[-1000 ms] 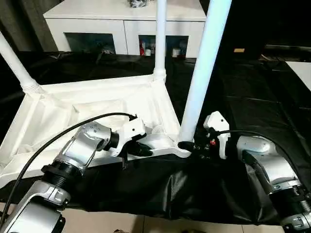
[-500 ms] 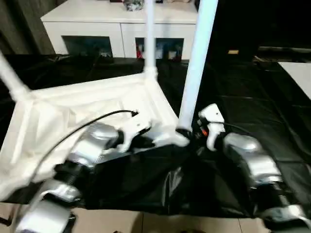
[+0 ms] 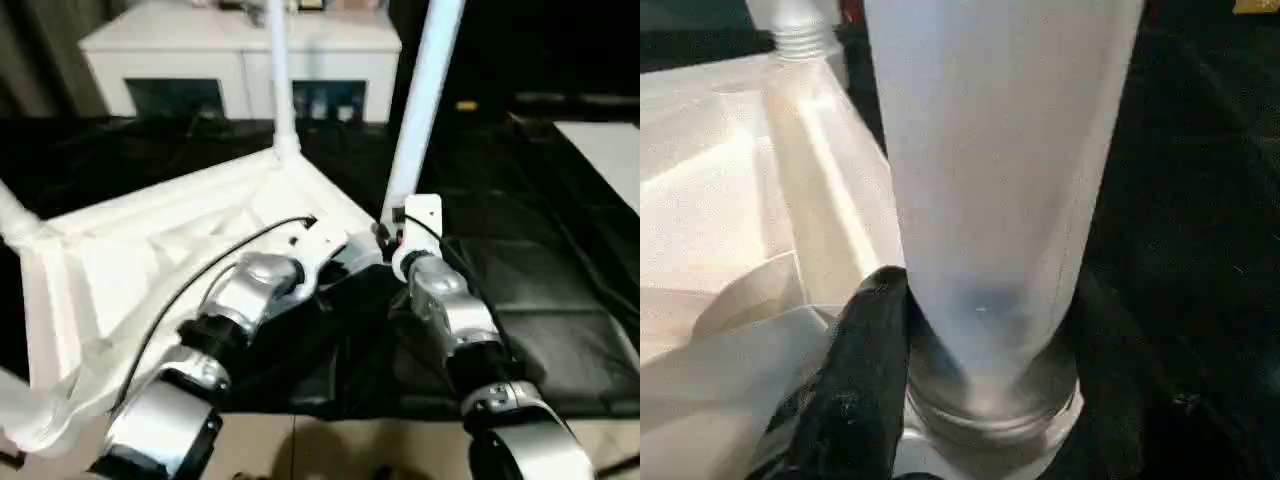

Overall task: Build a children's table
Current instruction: Rotate leg to tighten

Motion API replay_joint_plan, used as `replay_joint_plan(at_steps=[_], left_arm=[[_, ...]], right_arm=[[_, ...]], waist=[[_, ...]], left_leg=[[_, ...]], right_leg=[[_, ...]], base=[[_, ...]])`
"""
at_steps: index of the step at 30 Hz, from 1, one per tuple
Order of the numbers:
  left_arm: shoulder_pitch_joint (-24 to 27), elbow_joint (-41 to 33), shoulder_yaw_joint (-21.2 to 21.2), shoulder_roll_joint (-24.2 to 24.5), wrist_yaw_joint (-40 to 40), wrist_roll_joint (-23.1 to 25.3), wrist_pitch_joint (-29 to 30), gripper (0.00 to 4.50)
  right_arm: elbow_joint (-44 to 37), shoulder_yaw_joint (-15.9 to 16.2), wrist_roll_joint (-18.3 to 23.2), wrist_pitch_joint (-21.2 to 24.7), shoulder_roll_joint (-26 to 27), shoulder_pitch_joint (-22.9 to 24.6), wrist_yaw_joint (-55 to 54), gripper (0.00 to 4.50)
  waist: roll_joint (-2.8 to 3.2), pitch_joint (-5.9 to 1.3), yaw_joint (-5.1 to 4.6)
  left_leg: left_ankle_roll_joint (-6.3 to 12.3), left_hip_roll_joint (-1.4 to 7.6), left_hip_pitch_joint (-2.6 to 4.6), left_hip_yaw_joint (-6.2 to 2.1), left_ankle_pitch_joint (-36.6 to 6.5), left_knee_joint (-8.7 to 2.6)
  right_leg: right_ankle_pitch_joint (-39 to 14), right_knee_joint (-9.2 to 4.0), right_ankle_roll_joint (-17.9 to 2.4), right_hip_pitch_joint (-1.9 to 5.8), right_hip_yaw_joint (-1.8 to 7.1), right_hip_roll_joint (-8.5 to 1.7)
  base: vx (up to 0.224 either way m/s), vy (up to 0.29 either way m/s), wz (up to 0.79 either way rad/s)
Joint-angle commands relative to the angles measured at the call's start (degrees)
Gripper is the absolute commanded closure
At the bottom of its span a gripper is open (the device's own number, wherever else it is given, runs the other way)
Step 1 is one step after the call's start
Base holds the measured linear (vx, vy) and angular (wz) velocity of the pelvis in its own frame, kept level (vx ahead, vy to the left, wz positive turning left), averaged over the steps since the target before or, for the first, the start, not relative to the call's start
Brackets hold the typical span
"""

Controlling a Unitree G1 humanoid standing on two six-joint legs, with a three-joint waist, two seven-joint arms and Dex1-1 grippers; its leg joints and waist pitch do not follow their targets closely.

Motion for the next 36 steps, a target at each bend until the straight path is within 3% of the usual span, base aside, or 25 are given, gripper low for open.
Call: replay_joint_plan(at_steps=[1,2,3,4,5,6,7,8,9,10,11,12,13,15,16,19,22,24,25,27,30,36], left_arm=[[-1.6,-0.1,0.9,1.2,1.9,0.8,-1.8,4.5],[-1.5,-0.2,0.7,1.5,1.2,0.8,-2.2,4.5],[-1.5,0.0,0.6,1.8,0.7,0.8,-2.6,4.5],[-1.3,-0.3,0.2,2.4,-0.5,0.8,-3.0,4.5],[-1.0,-0.7,0.0,3.0,-1.7,0.8,-3.1,4.5],[-1.0,-0.7,0.0,3.0,-1.7,0.8,-3.1,4.5],[-0.6,-1.3,-0.4,3.9,-3.5,0.8,-3.7,4.5],[-0.5,-1.4,-0.5,4.1,-4.1,0.8,-4.0,4.5],[-0.2,-1.9,-0.7,4.9,-5.4,0.8,-4.1,4.5],[0.0,-2.2,-0.9,5.4,-6.2,0.8,-4.2,4.5],[0.4,-3.0,-1.2,6.3,-8.4,0.6,-4.1,4.5],[1.3,-4.5,-2.1,7.7,-12.2,0.1,-4.6,4.5],[1.7,-5.2,-2.7,8.4,-14.2,-0.1,-4.9,4.5],[2.6,-7.0,-3.6,9.7,-17.7,-0.4,-5.2,4.5],[3.4,-8.5,-4.3,10.6,-20.7,-1.0,-5.4,4.5],[5.5,-12.9,-5.9,12.9,-28.1,-2.8,-5.7,4.5],[6.6,-16.2,-6.9,14.6,-30.9,-3.4,-5.2,4.5],[6.7,-16.5,-6.8,14.8,-31.2,-3.7,-4.8,4.5],[6.7,-16.7,-6.7,14.9,-31.4,-3.7,-4.5,4.5],[6.9,-17.3,-6.3,15.2,-31.6,-3.5,-4.2,4.5],[7.0,-17.5,-6.1,15.4,-31.5,-3.4,-4.0,4.5],[7.3,-18.2,-6.1,16.1,-31.3,-3.6,-3.4,4.5]], right_arm=[[-4.9,3.2,1.0,-0.8,0.9,1.3,4.0,1.8],[-6.2,3.5,0.7,-0.7,0.0,1.8,4.2,1.7],[-7.2,3.6,1.0,-0.7,-0.8,2.3,4.9,1.54],[-9.0,3.5,1.8,0.0,-1.9,3.1,6.5,1.41],[-10.8,3.9,1.7,0.8,-3.5,4.0,7.8,1.36],[-10.8,3.9,1.7,0.8,-3.5,4.0,7.8,1.32],[-13.9,4.8,1.3,1.6,-6.7,5.7,11.0,1.32],[-14.8,5.0,1.5,2.0,-7.5,6.2,12.1,1.32],[-17.6,5.1,2.0,3.0,-10.1,7.8,16.1,1.32],[-19.8,5.0,2.5,3.8,-11.7,9.1,19.0,1.32],[-23.0,5.4,3.5,4.4,-15.2,11.1,24.3,1.32],[-26.2,6.5,4.3,4.3,-19.8,13.5,30.5,1.32],[-27.1,7.1,4.5,4.0,-21.6,14.4,32.8,1.32],[-28.5,7.8,5.2,3.8,-24.1,15.6,36.0,1.32],[-28.9,8.0,5.6,3.7,-25.0,16.0,37.4,1.32],[-29.6,8.3,6.4,3.3,-26.5,16.6,39.6,1.32],[-30.4,8.4,7.1,3.9,-26.9,16.6,42.0,1.32],[-30.7,9.2,7.7,4.5,-27.1,16.5,43.9,1.32],[-30.5,9.8,7.6,4.6,-27.2,16.4,44.6,1.32],[-29.6,10.7,6.7,4.2,-27.2,16.1,45.1,1.32],[-28.4,11.3,5.8,3.8,-27.0,15.6,45.0,1.32],[-26.7,11.6,5.2,3.5,-27.5,14.7,46.1,1.32]], waist=[[0.48,-2.68,2.5],[-1.7,-4.6,0.54],[-2.85,-5.75,1.07],[-4.94,-5.45,1.81],[-4.0,-5.41,3.86],[-3.63,-5.59,4.08],[-2.42,-5.92,4.24],[-1.49,-6.05,4.46],[-1.33,-6.13,4.34],[-1.42,-6.85,4.79],[-1.59,-6.86,4.92],[-1.81,-6.79,5.05],[-1.81,-6.56,5.25],[-1.9,-6.32,5.14],[-1.55,-6.22,5.06],[-1.49,-5.9,4.97],[-1.21,-5.84,5.84],[-1.35,-5.77,6.16],[-1.67,-5.77,6.32],[-1.72,-5.79,6.33],[-2.13,-5.81,6.27],[-2.25,-5.88,6.2]], left_leg=[[-4.82,3.76,-3.61,-0.19,-45.7,-12.05],[-3.16,3.09,1.63,-0.47,-41.4,-10.65],[-5.56,2.14,3.2,-1.41,-34.5,-7.59],[-3.08,0.48,0.56,-1.21,-18.9,-2.08],[0.83,1.08,-1.24,-1.17,-5.1,-2.02],[1.51,1.31,-2.27,-1.15,-0.5,-2.94],[2.12,1.8,-1.66,-0.91,4.1,-3.88],[2.99,2.18,-1.11,-0.74,1.1,-4.3],[3.05,2.07,-1.48,-0.63,-0.3,-4.29],[3.89,2.2,-0.66,-0.52,-0.8,-3.93],[5.96,2.03,-0.83,-0.34,0.9,-3.65],[6.79,2.01,-0.84,-0.23,1.3,-3.54],[7.84,1.93,-1.01,-0.06,0.3,-3.53],[7.73,1.98,-0.95,0.19,-2.2,-3.75],[7.14,2.13,-0.64,0.29,-4.1,-3.88],[5.12,2.57,-0.01,0.42,-8.3,-4.33],[3.2,2.92,0.77,0.75,-10.4,-4.54],[2.75,2.93,0.92,0.9,-10.7,-4.63],[2.58,2.81,0.69,0.95,-10.5,-4.65],[2.49,2.67,0.26,0.91,-9.4,-4.7],[2.41,2.53,0.15,1.01,-9.0,-4.67],[3.19,2.4,0.22,1.36,-7.6,-4.34]], right_leg=[[-12.2,8.22,-2.9,5.16,3.14,2.57],[-10.8,7.45,-3.8,2.58,6.92,1.76],[-21.8,3.68,-4.5,0.93,8.61,-1.65],[-40.7,-1.68,-4.3,0.3,9.87,-5.57],[-38.2,-1.99,-4.7,1.23,10.91,-6.12],[-31.1,-0.82,-5.3,1.63,10.2,-4.58],[-16.0,0.98,-7.9,0.84,9.16,-1.84],[-6.0,1.66,-10.4,0.58,9.08,-0.99],[-2.1,2.28,-11.6,0.67,9.15,-0.52],[5.6,2.72,-13.4,0.91,9.25,-0.4],[11.4,3.0,-14.6,1.13,9.27,-0.23],[13.0,3.09,-15.1,1.11,9.36,-0.32],[13.1,2.89,-15.4,1.34,9.35,-0.43],[9.2,2.56,-15.8,1.31,9.45,-0.52],[5.8,2.25,-16.2,1.02,9.53,-0.57],[-1.4,1.68,-16.9,0.53,9.85,-0.51],[-3.4,1.61,-17.0,-0.12,10.23,-0.33],[-3.7,1.55,-16.7,-0.29,10.38,-0.31],[-4.1,1.67,-16.4,-0.09,10.46,-0.42],[-4.5,1.74,-15.6,0.14,10.48,-0.46],[-5.9,1.63,-14.6,0.01,10.64,-0.45],[-5.8,1.57,-14.5,-0.17,10.97,-0.39]], base=[[0.046,0.06,-0.05],[0.079,-0.067,0.02],[0.079,-0.067,0.02],[0.05,-0.095,-0.23],[0.016,-0.05,-0.27],[0.016,-0.05,-0.27],[0.0,0.0,0.0],[0.051,-0.002,-0.12],[0.051,-0.002,-0.12],[0.051,0.019,-0.09],[0.052,0.026,-0.04],[0.052,0.026,-0.04],[0.0,0.0,0.0],[0.0,0.0,0.0],[0.0,0.0,0.0],[0.0,0.0,0.0],[0.0,0.0,0.0],[0.0,0.0,0.0],[0.0,0.0,0.0],[0.0,0.0,0.0],[0.0,0.0,0.0],[0.0,0.0,0.0]])
